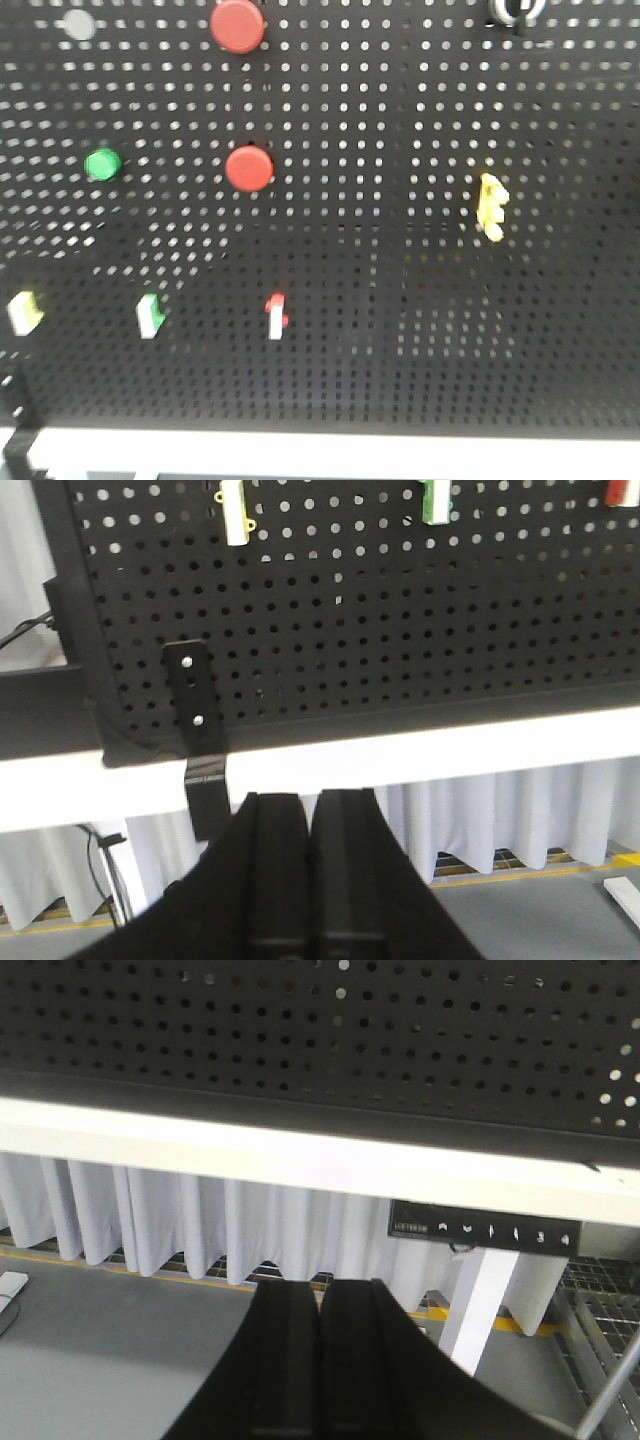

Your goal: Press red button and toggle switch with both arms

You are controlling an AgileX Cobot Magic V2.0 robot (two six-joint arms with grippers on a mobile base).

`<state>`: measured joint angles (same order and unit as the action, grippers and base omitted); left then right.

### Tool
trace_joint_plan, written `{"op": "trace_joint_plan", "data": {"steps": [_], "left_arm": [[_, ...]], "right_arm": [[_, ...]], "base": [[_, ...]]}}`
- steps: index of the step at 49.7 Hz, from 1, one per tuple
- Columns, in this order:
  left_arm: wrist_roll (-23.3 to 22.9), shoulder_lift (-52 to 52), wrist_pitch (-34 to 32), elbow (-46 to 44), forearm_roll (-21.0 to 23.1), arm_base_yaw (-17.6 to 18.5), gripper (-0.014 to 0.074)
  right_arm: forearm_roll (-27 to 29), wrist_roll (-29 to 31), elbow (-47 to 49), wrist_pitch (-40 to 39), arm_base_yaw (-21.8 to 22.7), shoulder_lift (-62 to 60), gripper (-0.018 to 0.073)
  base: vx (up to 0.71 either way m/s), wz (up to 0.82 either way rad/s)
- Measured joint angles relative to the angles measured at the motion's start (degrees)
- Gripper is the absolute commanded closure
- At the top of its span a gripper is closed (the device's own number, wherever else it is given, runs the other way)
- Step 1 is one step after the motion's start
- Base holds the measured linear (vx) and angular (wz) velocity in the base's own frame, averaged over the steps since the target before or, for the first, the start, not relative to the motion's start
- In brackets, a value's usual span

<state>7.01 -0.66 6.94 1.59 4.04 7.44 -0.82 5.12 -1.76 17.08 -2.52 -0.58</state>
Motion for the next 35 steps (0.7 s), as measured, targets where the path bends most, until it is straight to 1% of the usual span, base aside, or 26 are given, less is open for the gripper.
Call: {"op": "trace_joint_plan", "data": {"steps": [12, 30, 35], "left_arm": [[0.00, 0.00, 0.00, 0.00, 0.00, 0.00, 0.0594], [0.26, 0.00, 0.00, 0.00, -0.24, 0.00, 0.0594], [0.26, 0.00, 0.00, 0.00, -0.24, 0.00, 0.0594]], "right_arm": [[0.00, 0.00, 0.00, 0.00, 0.00, 0.00, 0.0562], [0.00, 0.00, 0.00, 0.00, 0.00, 0.00, 0.0562], [-1.02, 1.31, 0.00, 0.00, 0.00, 0.00, 0.0562]], "base": [[0.12, -0.03], [0.04, -0.01], [0.00, 0.00]]}}
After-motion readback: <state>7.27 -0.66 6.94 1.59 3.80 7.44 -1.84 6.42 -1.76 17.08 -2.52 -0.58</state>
